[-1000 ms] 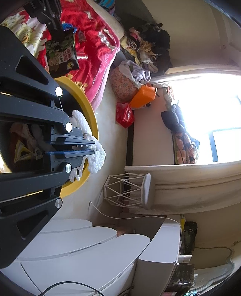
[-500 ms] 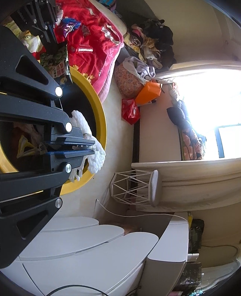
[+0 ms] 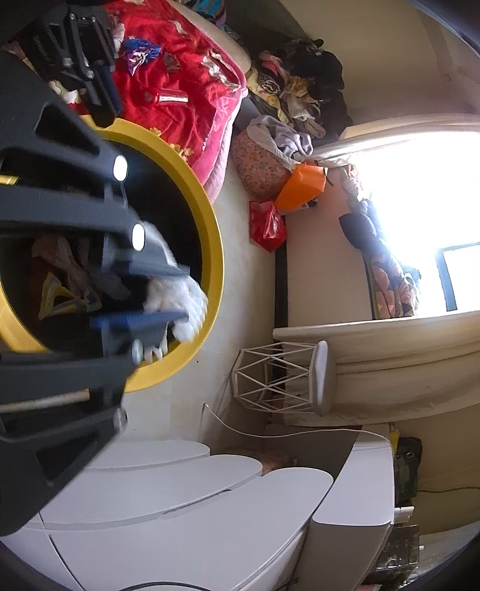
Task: Collect trash
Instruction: 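Open the left tool over the bin while the right tool opens, dropping the foam net, then move both open tools back over the remaining trash on the bedspread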
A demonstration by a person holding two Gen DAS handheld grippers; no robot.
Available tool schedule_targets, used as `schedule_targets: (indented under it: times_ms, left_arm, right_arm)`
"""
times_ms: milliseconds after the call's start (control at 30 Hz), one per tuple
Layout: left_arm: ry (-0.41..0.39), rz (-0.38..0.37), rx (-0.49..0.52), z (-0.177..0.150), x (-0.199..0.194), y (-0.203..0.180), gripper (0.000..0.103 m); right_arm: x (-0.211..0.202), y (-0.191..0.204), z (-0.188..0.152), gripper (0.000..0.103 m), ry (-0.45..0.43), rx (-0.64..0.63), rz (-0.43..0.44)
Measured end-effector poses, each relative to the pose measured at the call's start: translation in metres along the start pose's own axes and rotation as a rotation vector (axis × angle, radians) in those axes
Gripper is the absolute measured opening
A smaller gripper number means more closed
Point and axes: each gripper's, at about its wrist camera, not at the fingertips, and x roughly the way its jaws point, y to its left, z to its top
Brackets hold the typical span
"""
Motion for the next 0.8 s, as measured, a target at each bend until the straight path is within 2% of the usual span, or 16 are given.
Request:
schedule_targets:
  times_ms: [100,133,533,800]
  left_arm:
    - [-0.021,0.015,-0.022,0.0,-0.007,0.005,0.08]
    - [-0.028,0.019,-0.029,0.0,-0.01,0.007,0.092]
    - [-0.129,0.061,-0.047,0.002,-0.054,0.016,0.093]
    - [-0.187,0.102,-0.059,0.004,-0.08,0.026,0.093]
  right_arm:
    - [-0.001,-0.003,0.0,0.042,-0.001,0.016,-0.004]
    - [-0.001,-0.003,0.0,0.045,-0.002,0.02,-0.006]
    - [-0.014,0.012,0.006,0.062,-0.038,-0.001,0.02]
    - [-0.031,0.028,0.013,0.067,-0.066,-0.004,0.08]
